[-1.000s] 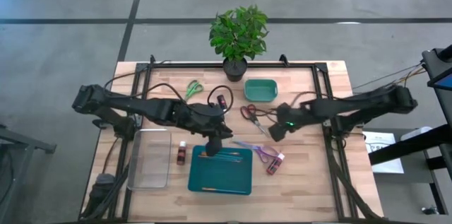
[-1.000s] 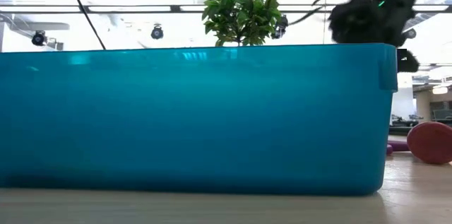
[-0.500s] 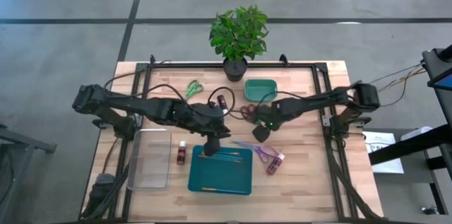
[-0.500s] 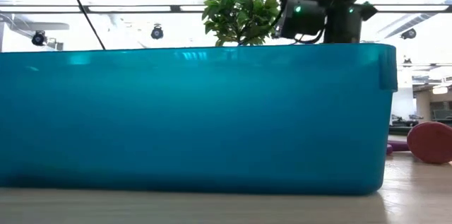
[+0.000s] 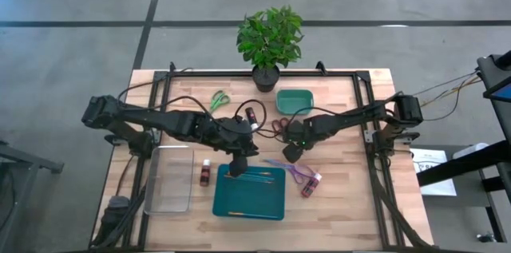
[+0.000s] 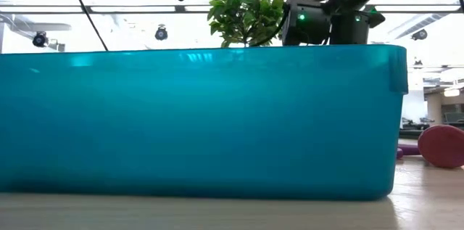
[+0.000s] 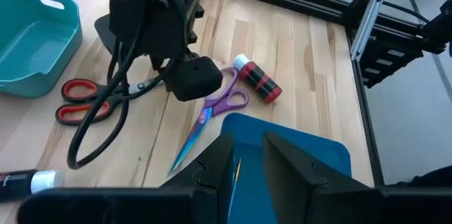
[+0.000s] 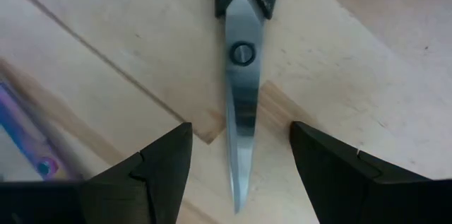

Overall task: Pick & Place Paint Supplies
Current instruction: Put the black scissors into the transparent bin

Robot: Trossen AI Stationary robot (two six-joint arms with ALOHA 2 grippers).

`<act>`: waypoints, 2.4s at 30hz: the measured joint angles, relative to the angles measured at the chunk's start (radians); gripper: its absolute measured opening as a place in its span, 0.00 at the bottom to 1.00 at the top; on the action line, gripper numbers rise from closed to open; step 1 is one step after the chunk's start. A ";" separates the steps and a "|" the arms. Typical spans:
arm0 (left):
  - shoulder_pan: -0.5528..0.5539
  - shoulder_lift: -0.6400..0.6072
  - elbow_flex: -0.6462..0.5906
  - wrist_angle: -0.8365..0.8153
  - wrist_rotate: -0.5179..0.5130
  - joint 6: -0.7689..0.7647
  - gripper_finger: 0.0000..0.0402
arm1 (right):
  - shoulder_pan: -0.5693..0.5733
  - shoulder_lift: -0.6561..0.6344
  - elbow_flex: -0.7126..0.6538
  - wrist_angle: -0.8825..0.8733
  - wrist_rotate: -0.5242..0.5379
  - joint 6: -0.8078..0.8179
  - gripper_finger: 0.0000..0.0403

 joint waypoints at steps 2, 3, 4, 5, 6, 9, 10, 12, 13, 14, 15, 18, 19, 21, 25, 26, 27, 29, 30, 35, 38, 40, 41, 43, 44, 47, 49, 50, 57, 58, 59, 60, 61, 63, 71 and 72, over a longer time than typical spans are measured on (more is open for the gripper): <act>0.000 0.000 0.000 0.000 0.000 0.004 0.21 | 0.000 0.008 0.001 0.002 0.003 -0.001 0.59; 0.000 0.000 0.000 0.000 0.000 0.006 0.21 | 0.000 0.014 0.002 0.004 0.004 -0.001 0.59; 0.000 0.000 0.000 0.000 0.000 0.006 0.21 | 0.000 0.017 0.002 0.005 0.005 -0.001 0.59; 0.000 0.000 0.000 0.000 0.000 0.006 0.21 | 0.000 0.019 0.002 0.007 0.005 -0.002 0.59; 0.000 0.000 0.000 0.000 0.000 0.007 0.21 | 0.000 0.024 0.002 0.008 0.007 -0.003 0.59; 0.000 0.000 0.000 0.000 0.000 0.014 0.21 | 0.000 0.033 0.002 0.011 0.016 -0.004 0.58; 0.000 0.000 0.000 0.000 0.000 0.014 0.21 | 0.002 0.035 0.001 0.011 0.024 -0.003 0.57; 0.000 0.000 0.000 0.000 0.000 0.015 0.21 | 0.006 0.040 0.000 0.011 0.040 -0.003 0.54; 0.000 0.000 0.000 0.000 0.000 0.015 0.21 | 0.006 0.040 0.000 0.010 0.044 -0.004 0.51; 0.000 0.000 0.000 0.000 0.000 0.015 0.21 | 0.006 0.040 0.000 0.010 0.044 -0.004 0.48; 0.000 0.000 0.000 0.000 0.000 0.015 0.21 | 0.006 0.041 -0.001 0.010 0.044 -0.003 0.45; 0.000 0.000 0.000 0.000 0.000 0.016 0.21 | 0.006 0.041 -0.001 0.010 0.055 0.000 0.36; 0.000 0.000 0.000 0.000 0.000 0.017 0.21 | 0.006 0.041 -0.001 0.011 0.059 0.000 0.33; 0.000 0.000 0.000 0.000 0.000 0.017 0.21 | 0.006 0.041 -0.002 0.017 0.066 0.003 0.27; 0.000 0.000 0.000 0.000 0.000 0.017 0.21 | 0.006 0.040 -0.002 0.027 0.070 0.003 0.16; 0.000 0.000 0.000 0.000 0.000 0.017 0.21 | 0.006 0.040 -0.002 0.028 0.071 0.003 0.13; 0.000 0.000 0.000 0.000 0.000 0.017 0.21 | 0.007 0.039 -0.002 0.029 0.071 0.002 0.11; 0.000 0.000 0.000 0.000 0.000 0.017 0.21 | 0.010 0.034 -0.002 0.029 0.073 -0.002 0.08; 0.000 0.000 0.000 0.000 0.000 0.017 0.21 | 0.012 0.032 -0.002 0.032 0.077 -0.004 0.07; -0.001 0.000 0.000 0.000 0.000 0.017 0.21 | 0.020 0.011 -0.001 0.037 0.093 -0.006 0.04; -0.001 0.000 0.000 0.000 0.000 0.017 0.21 | 0.022 -0.007 -0.003 0.038 0.090 -0.004 0.04; -0.001 0.000 0.000 0.000 0.000 0.020 0.21 | 0.024 -0.027 -0.004 0.037 0.086 0.000 0.04; -0.001 0.000 0.000 0.000 0.001 0.023 0.21 | 0.026 -0.036 -0.004 0.036 0.082 0.000 0.04; -0.001 0.000 0.000 0.000 0.000 0.025 0.21 | 0.032 -0.060 -0.004 0.032 0.083 0.009 0.03; -0.001 0.000 0.000 0.000 0.001 0.025 0.21 | 0.034 -0.075 -0.004 0.032 0.086 0.011 0.03; -0.001 -0.002 0.000 0.000 0.001 0.025 0.21 | 0.047 -0.113 -0.004 0.030 0.093 0.018 0.02; -0.001 -0.002 0.000 0.000 0.000 0.025 0.21 | 0.056 -0.137 -0.004 0.029 0.101 0.024 0.02; 0.000 -0.002 0.000 0.000 0.000 0.025 0.21 | 0.058 -0.148 -0.004 0.029 0.107 0.026 0.02; 0.000 -0.003 0.000 0.000 0.000 0.025 0.21 | 0.059 -0.163 -0.004 0.025 0.111 0.033 0.02; 0.000 -0.003 0.000 0.000 0.000 0.025 0.21 | 0.059 -0.161 -0.004 0.025 0.111 0.033 0.02; 0.000 -0.003 0.000 0.000 0.000 0.025 0.21 | 0.060 -0.157 -0.004 0.025 0.110 0.033 0.02; 0.000 -0.003 0.000 0.000 0.000 0.026 0.21 | 0.061 -0.152 -0.004 0.025 0.110 0.033 0.02; 0.000 -0.003 0.000 0.000 0.000 0.028 0.21 | 0.061 -0.149 -0.004 0.025 0.109 0.033 0.02; 0.000 -0.003 0.000 -0.007 0.000 0.039 0.21 | 0.061 -0.145 -0.003 0.025 0.108 0.033 0.02; -0.001 -0.003 0.000 -0.184 -0.035 0.065 0.21 | 0.061 -0.145 -0.003 0.025 0.109 0.033 0.02; -0.003 -0.003 0.000 -0.210 -0.067 0.067 0.21 | 0.061 -0.145 -0.003 0.025 0.109 0.033 0.02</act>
